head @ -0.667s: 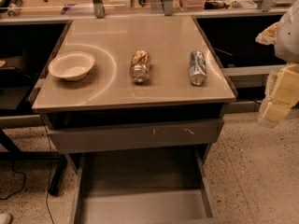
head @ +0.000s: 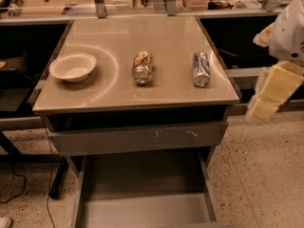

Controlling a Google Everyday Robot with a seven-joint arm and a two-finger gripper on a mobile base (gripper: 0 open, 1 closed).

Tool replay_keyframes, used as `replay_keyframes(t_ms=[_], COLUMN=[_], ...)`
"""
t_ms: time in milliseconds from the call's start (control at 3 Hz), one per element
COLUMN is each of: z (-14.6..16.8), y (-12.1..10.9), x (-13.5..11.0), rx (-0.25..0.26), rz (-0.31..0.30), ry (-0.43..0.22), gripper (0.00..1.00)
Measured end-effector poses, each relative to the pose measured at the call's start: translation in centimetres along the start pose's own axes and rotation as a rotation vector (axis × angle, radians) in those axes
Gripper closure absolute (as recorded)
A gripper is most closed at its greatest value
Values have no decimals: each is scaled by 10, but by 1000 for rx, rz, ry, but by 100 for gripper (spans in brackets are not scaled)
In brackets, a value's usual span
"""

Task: Place orange can into middle drawer

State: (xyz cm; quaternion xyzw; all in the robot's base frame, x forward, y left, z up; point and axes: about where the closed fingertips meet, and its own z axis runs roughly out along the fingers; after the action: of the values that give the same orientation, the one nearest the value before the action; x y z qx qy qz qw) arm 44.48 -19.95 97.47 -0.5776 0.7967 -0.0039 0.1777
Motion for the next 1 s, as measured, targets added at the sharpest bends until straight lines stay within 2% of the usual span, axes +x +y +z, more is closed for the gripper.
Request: replay_keyframes(t_ms=[333, 667, 1000], z=[15, 35, 35], y=[-10, -20, -20], x=[-30, -52, -52], rx=[-40, -77, -77], rz=[84, 170, 170], ry=[-45, -45, -45], gripper=[0, 0, 0])
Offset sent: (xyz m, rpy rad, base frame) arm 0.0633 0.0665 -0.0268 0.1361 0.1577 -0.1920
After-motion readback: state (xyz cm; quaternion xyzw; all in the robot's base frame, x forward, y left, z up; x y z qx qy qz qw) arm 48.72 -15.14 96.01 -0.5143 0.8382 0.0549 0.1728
